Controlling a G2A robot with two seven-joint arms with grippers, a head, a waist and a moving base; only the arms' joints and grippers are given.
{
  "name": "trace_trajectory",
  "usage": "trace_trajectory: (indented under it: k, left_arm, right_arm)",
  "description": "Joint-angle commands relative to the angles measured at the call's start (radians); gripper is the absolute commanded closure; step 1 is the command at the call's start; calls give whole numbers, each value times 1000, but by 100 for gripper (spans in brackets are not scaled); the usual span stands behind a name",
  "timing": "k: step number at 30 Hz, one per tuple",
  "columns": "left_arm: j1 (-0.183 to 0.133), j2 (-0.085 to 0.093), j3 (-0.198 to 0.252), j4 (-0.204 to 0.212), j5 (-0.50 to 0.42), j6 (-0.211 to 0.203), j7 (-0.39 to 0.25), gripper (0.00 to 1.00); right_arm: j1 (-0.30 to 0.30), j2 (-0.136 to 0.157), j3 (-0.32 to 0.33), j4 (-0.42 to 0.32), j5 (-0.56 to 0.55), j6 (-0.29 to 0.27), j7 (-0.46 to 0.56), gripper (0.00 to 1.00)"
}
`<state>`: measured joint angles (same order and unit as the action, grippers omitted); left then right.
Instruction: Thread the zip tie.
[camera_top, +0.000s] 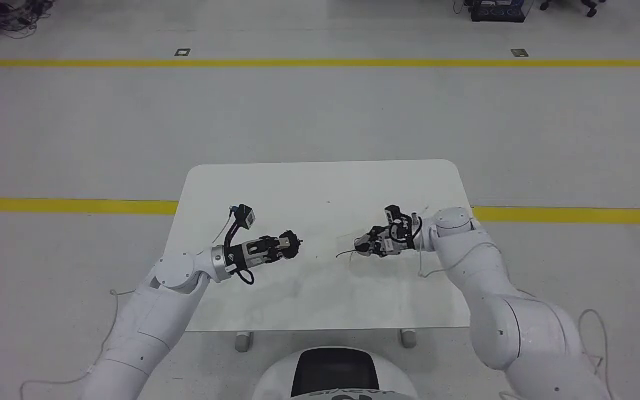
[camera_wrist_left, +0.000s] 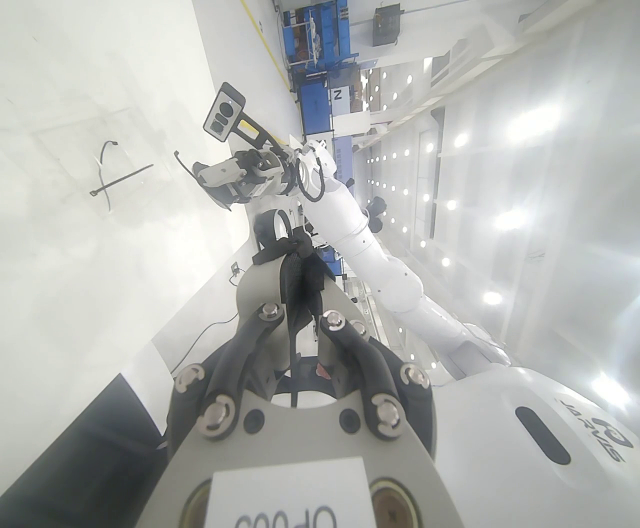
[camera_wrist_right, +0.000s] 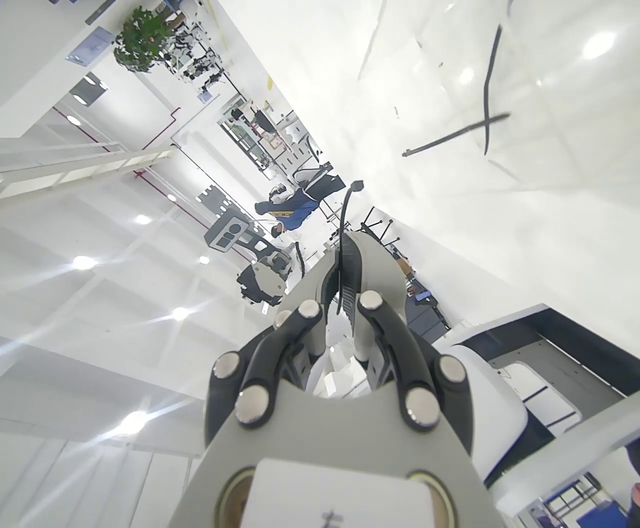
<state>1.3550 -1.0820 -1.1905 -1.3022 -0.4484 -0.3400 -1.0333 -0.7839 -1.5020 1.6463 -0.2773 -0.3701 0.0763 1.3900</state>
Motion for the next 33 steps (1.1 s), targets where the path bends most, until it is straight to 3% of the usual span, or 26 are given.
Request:
trace_trajectory:
  k: [1, 4, 13, 15, 21, 24, 30, 33]
  left_arm:
    - [0, 0, 0, 0, 0, 0, 0, 100]
    - [0, 0, 0, 0, 0, 0, 0, 100]
    - [0, 0, 0, 0, 0, 0, 0, 100]
    - [0, 0, 0, 0, 0, 0, 0, 100]
    - [0, 0, 0, 0, 0, 0, 0, 100]
    - [0, 0, 0, 0, 0, 0, 0, 100]
    - [0, 0, 0, 0, 0, 0, 0, 100]
    - [0, 0, 0, 0, 0, 0, 0, 100]
  right_arm:
    - [-8, 3, -4, -10, 17, -15, 0, 100]
    - [-27, 8, -9, -37, 36, -61, 0, 100]
    - [-27, 8, -9, -37, 36, -61, 0, 100]
    - [-42, 7, -13, -61, 33, -84, -57, 100]
    - [-183, -7, -64, -276, 16, -225, -271, 100]
    - [-272, -10, -78, -405, 49, -268, -292, 100]
    - [-411, -1, -98, -630, 80, -300, -311, 100]
    - [-416, -1, -98, -640, 80, -301, -313, 100]
